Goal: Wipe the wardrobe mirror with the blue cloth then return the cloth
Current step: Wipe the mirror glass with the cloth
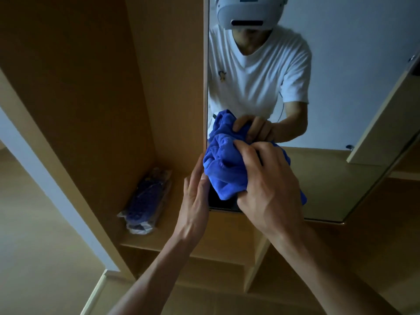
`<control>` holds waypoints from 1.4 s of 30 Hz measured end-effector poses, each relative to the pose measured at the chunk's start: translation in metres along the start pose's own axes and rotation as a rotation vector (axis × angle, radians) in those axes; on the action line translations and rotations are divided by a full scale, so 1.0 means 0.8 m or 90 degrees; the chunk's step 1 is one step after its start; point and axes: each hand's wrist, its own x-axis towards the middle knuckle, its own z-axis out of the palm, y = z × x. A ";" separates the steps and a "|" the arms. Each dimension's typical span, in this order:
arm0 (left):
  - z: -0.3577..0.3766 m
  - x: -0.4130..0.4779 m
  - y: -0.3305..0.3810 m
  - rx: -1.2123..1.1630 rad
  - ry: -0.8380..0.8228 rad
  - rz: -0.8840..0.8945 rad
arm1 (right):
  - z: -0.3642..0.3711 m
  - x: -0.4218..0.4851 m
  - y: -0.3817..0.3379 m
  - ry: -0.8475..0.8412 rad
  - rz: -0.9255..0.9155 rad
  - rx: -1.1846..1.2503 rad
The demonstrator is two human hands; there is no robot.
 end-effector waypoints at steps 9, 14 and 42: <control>-0.001 0.012 -0.037 0.004 0.006 0.140 | -0.009 0.019 0.025 -0.007 -0.057 0.005; -0.005 0.006 -0.054 -0.026 -0.020 0.185 | -0.013 0.012 0.022 0.016 -0.083 -0.002; -0.006 -0.004 -0.078 -0.100 -0.012 0.157 | 0.027 -0.020 0.012 0.114 -0.325 -0.236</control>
